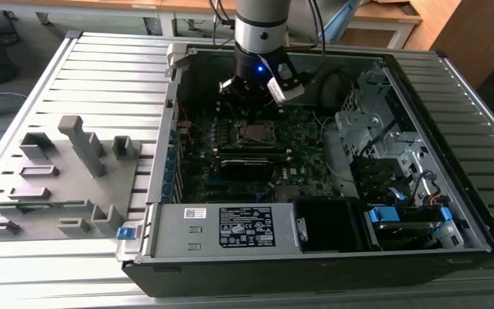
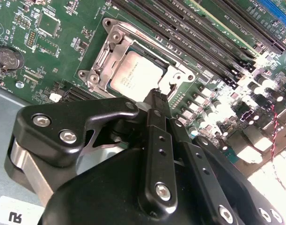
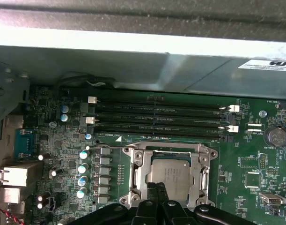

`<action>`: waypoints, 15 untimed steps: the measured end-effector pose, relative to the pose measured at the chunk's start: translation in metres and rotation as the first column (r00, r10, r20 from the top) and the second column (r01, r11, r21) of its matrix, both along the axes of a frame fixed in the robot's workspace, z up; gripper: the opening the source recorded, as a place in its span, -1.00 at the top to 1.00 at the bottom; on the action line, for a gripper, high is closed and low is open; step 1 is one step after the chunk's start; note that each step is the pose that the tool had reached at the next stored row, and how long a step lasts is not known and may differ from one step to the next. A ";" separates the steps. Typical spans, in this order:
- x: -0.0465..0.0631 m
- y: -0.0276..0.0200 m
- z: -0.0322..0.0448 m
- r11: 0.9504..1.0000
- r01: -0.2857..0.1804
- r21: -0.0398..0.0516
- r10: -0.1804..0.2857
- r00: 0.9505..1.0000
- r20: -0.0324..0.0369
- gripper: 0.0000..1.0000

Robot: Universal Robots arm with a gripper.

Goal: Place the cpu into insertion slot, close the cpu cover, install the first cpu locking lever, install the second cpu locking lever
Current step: 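Install the first cpu locking lever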

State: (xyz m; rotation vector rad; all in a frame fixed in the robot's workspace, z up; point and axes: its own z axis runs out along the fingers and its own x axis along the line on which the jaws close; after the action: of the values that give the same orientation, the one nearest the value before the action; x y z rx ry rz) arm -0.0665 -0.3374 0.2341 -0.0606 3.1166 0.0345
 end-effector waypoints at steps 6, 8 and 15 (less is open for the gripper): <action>-0.004 0.0000 0.0000 1.000 0.000 0.000 0.000 1.000 0.000 0.79; -0.004 0.0000 0.0000 1.000 0.000 0.000 0.000 1.000 0.000 0.79; -0.005 0.0000 0.0025 1.000 0.000 0.000 0.000 1.000 0.000 0.79</action>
State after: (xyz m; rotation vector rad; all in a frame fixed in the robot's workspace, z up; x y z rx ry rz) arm -0.0711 -0.3374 0.2366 -0.0605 3.1166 0.0345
